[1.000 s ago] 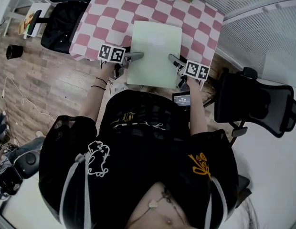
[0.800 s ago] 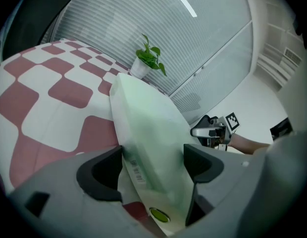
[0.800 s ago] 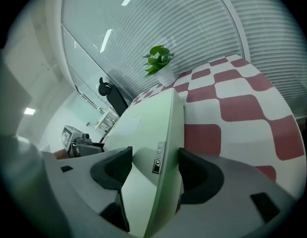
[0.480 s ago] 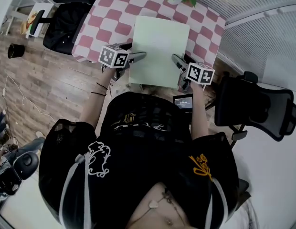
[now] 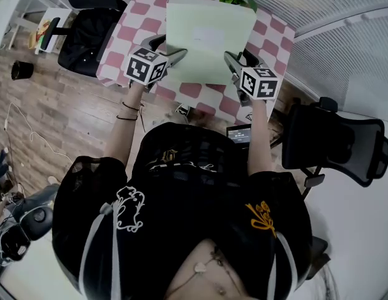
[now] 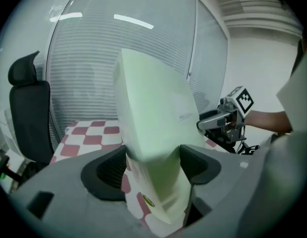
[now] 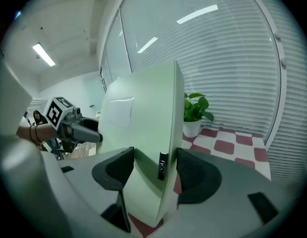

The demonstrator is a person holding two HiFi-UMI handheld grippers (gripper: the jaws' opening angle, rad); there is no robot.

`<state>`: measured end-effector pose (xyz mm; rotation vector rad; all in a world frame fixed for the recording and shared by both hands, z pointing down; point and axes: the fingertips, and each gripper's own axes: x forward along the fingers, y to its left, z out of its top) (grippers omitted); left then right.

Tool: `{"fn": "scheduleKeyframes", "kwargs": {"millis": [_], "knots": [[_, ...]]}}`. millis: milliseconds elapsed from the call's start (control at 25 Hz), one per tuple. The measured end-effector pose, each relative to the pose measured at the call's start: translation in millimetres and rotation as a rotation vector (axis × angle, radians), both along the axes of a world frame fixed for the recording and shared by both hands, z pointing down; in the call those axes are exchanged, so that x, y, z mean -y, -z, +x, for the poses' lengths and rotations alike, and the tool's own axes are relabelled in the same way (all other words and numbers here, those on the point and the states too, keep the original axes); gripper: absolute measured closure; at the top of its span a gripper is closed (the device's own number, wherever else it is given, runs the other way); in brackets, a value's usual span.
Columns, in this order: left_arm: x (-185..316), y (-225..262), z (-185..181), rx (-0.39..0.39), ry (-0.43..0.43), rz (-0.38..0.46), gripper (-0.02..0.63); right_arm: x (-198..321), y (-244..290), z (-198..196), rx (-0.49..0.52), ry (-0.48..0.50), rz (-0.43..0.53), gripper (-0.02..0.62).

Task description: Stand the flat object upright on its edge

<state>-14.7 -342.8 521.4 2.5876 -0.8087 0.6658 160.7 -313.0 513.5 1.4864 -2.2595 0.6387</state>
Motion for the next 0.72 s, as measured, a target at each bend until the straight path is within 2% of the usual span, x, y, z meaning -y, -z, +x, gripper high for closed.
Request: {"fn": "scheduleKeyframes", "kwargs": {"millis": [320, 720], "knots": [[45, 29, -27, 0.140, 0.056, 0.206, 0.265, 48, 24, -25, -0.109, 0.008, 0.123, 0.330], [101, 33, -52, 0.238, 0.162, 0.355, 0.273, 108, 31, -48, -0.183, 0.008, 0.208, 0.337]]}}
